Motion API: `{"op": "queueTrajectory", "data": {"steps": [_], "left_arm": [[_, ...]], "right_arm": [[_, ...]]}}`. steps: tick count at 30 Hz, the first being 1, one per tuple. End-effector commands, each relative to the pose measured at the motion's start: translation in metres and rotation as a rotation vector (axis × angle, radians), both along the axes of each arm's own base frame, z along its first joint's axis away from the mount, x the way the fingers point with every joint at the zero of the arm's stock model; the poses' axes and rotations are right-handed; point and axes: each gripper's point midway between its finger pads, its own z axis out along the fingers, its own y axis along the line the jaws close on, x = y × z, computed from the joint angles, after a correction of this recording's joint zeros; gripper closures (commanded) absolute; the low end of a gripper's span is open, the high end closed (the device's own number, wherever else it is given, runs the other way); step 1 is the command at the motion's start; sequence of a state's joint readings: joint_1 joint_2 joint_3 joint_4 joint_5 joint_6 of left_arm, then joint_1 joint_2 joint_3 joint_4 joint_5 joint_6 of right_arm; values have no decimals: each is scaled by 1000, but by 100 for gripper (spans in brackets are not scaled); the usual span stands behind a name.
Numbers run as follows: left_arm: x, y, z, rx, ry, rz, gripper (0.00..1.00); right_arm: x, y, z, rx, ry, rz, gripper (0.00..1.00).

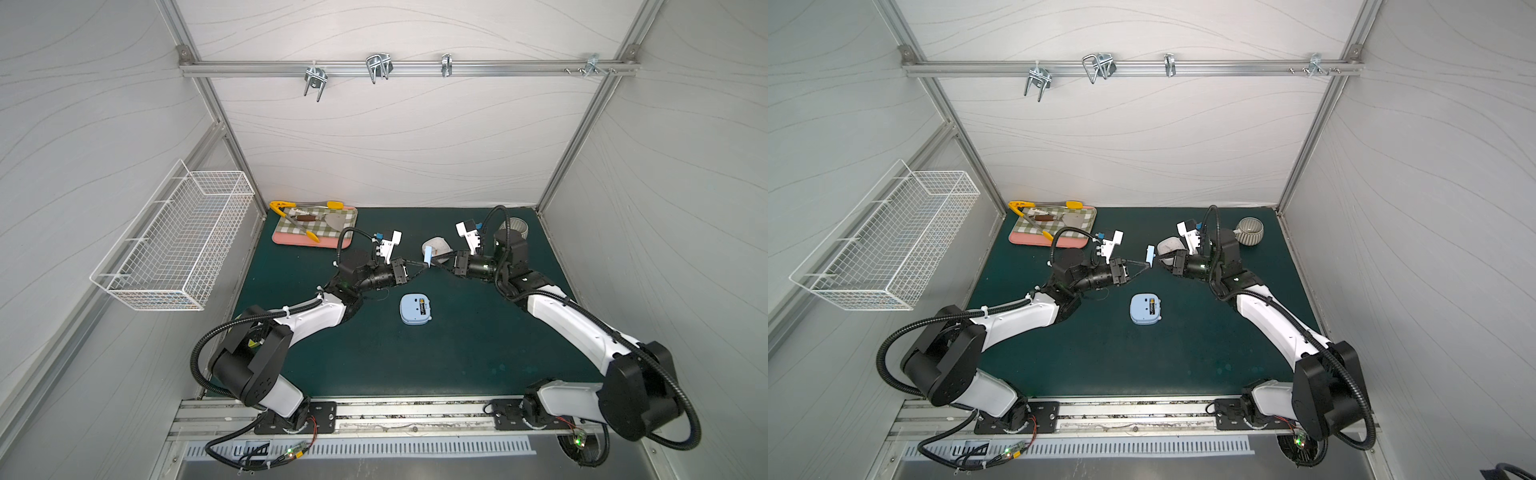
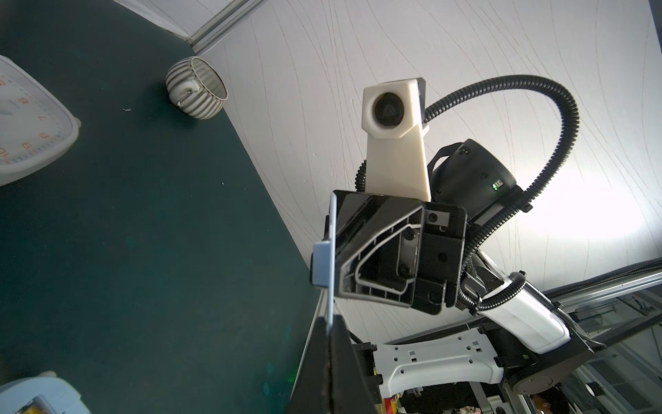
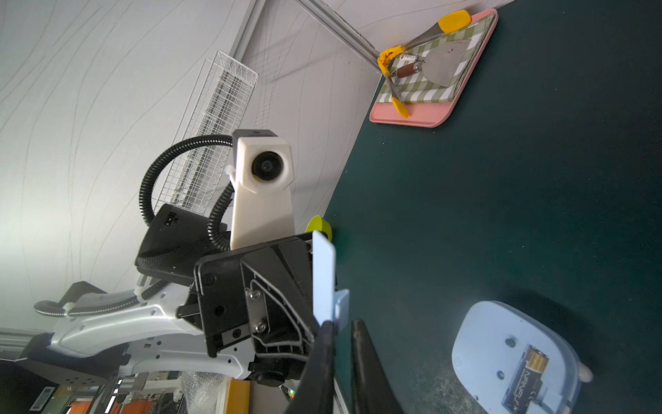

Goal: Insert the battery into the alarm
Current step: Pick up the cover from the center of the board.

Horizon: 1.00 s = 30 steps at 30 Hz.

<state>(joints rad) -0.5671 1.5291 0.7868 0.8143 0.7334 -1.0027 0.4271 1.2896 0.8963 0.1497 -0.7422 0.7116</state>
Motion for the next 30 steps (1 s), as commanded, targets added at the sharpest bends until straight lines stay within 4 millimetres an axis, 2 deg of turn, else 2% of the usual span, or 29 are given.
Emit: {"op": "queueTrajectory", "data": {"steps": [1,9,19,24,25,27,30], "left_arm": [[-4,-3,12,-36,-39,-21,100],[-4,-4,10,-35,-35,-25,100],[-5,-4,8,-31,-31,-26,100],[-4,-4,7,-30,-30,-22,100],[-4,-4,7,-29,-27,-21,98],[-3,-3,6,-27,-25,-17,81],[-3,-3,6,-27,-27,-16,68]], "right_arm": [[-1,4,18,31,-41,21,87],[1,6,22,37,-45,25,85],[0,7,22,39,-49,32,100],[-2,7,22,35,-54,36,100],[-2,6,22,34,-52,37,100],[-3,6,22,31,-56,38,100],[-3,5,20,20,-60,35,100]]}}
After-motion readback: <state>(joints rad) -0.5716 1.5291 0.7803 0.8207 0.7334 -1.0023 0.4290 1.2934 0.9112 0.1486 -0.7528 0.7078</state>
